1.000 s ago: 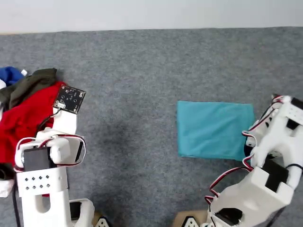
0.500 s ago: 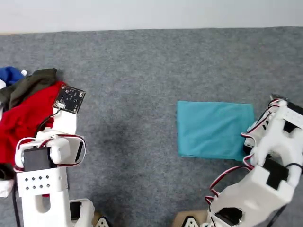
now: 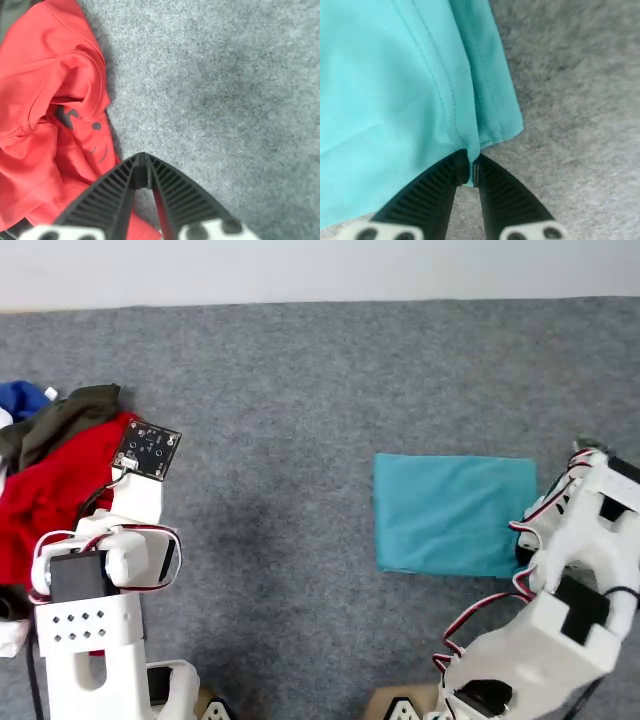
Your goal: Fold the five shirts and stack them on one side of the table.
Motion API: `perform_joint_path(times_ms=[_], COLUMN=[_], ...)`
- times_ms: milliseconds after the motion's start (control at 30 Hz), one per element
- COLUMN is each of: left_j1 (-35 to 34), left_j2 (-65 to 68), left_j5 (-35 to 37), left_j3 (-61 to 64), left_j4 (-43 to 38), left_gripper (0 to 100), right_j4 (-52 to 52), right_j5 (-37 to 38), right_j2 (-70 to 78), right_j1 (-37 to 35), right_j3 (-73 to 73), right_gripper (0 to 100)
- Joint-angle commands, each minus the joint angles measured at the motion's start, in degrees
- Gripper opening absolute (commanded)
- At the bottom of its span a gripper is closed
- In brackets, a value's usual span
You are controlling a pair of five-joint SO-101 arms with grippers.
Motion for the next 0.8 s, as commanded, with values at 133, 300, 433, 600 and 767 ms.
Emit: perform_joint_path(times_ms=[133,300,433,600,767], left_j1=[-0.09,-0.09,-0.09,-0.09,-0.09], left_j2=[-0.79,-0.79,-0.79,-0.79,-0.79], left_j5=[0.44,0.26,0.26,0.26,0.26], left_j3=[-0.4,-0.4,-0.4,-0.4,-0.4], left_j4=[0.53,0.53,0.53,0.53,0.53], left_gripper=[0,0,0,0,0], right_j4=[-2.95,-4.44,-6.46,-6.73,-6.37], right_j5=[1.32,3.34,5.45,7.3,7.38], right_j2=[-7.08,-6.9,-6.81,-5.85,0.48], right_j1=[0.4,1.98,4.7,7.78,7.6], right_j3=[-1.23,-4.66,-5.36,-5.36,-5.36], right_gripper=[0.9,0.9,0.9,0.9,1.3])
